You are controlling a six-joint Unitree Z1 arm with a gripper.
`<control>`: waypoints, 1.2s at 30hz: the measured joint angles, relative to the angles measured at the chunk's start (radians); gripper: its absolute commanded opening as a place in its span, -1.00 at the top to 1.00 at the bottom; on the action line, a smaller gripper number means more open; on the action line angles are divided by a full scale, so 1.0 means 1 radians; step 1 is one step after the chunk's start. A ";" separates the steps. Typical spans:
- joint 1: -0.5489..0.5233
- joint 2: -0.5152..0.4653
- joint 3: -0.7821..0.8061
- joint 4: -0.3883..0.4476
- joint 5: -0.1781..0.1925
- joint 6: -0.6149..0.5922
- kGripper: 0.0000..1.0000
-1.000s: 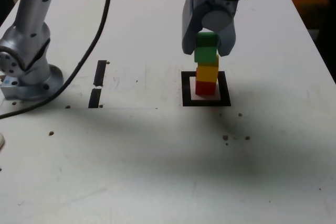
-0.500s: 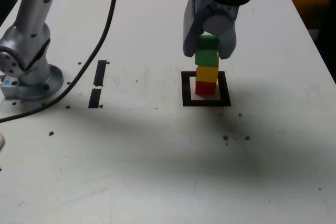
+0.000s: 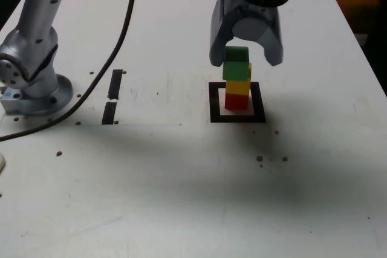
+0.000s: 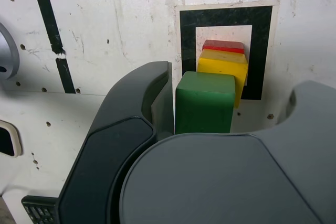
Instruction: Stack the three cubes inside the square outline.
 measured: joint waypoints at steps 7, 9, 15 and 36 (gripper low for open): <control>0.000 -0.087 0.050 0.006 0.017 0.013 -0.99; 0.000 -0.141 0.085 0.005 0.029 0.018 -0.99; 0.000 -0.293 0.194 0.016 0.053 0.033 -0.99; 0.098 -0.656 1.023 -0.563 -0.102 0.139 -0.99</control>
